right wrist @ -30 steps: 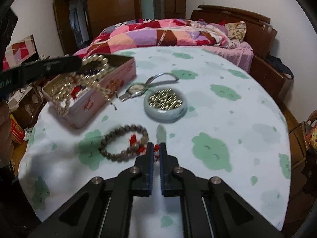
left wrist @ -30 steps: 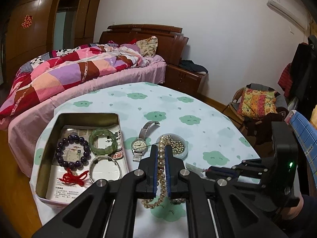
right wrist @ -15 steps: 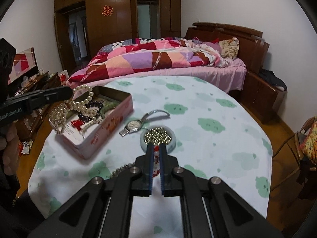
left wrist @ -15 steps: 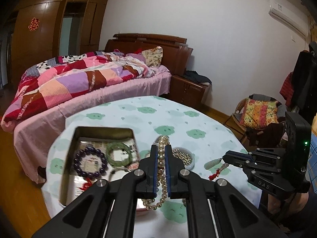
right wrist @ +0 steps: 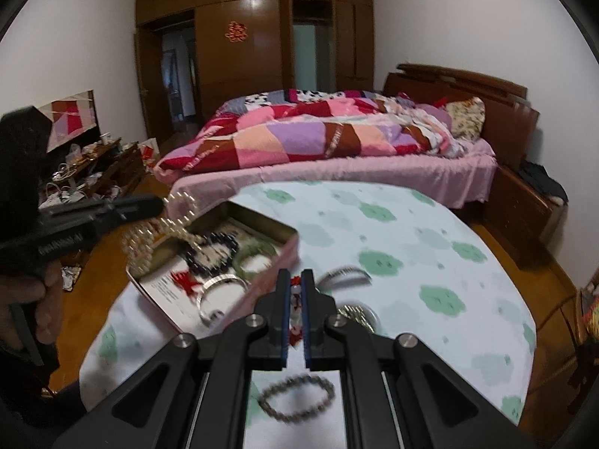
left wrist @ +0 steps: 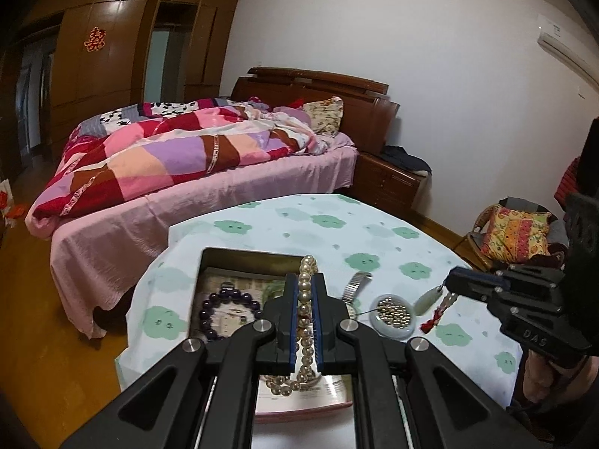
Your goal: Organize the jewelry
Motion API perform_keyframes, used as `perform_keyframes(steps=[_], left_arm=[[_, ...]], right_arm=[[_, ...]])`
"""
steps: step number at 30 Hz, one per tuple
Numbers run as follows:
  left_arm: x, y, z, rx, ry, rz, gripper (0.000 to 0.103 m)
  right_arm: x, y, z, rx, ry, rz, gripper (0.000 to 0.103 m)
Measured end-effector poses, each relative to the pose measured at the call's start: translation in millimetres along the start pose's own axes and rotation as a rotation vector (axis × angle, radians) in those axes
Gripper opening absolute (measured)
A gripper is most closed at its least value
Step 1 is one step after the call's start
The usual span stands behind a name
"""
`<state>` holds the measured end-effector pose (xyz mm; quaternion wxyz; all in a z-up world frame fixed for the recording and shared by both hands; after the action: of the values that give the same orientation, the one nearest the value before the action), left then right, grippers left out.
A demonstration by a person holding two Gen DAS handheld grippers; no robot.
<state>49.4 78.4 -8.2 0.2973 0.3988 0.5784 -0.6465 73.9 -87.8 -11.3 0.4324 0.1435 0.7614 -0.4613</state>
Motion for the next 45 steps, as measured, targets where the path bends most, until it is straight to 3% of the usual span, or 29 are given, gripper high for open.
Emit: perform_keyframes(steps=[19,28,45], left_arm=[[12.6,19.4,-31.5,-0.020,-0.052,-0.045,0.005],[22.8,32.4,-38.3,-0.032,-0.065,-0.080,0.005],[35.6,47.6,-38.8,-0.046,-0.048,-0.144,0.005]], right_arm=[[-20.1,57.2,-54.8,-0.113,-0.073,-0.042,0.007],[-7.6,84.2,-66.0,-0.116,-0.090,-0.106,0.007],[12.6,98.7,-62.2,-0.103,-0.077,-0.174,0.007]])
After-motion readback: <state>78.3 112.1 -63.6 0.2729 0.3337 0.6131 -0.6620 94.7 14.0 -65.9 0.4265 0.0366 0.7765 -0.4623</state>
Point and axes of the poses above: each gripper's, at about its wrist camera, not at the fingertips, and y roughly the way its jaws point, z to its right, x to its underside, the point moved 2 cm from there along y, roughly the way its jaws point, and after that the axes turned 12 degrees about y, right-handed, at the moved point
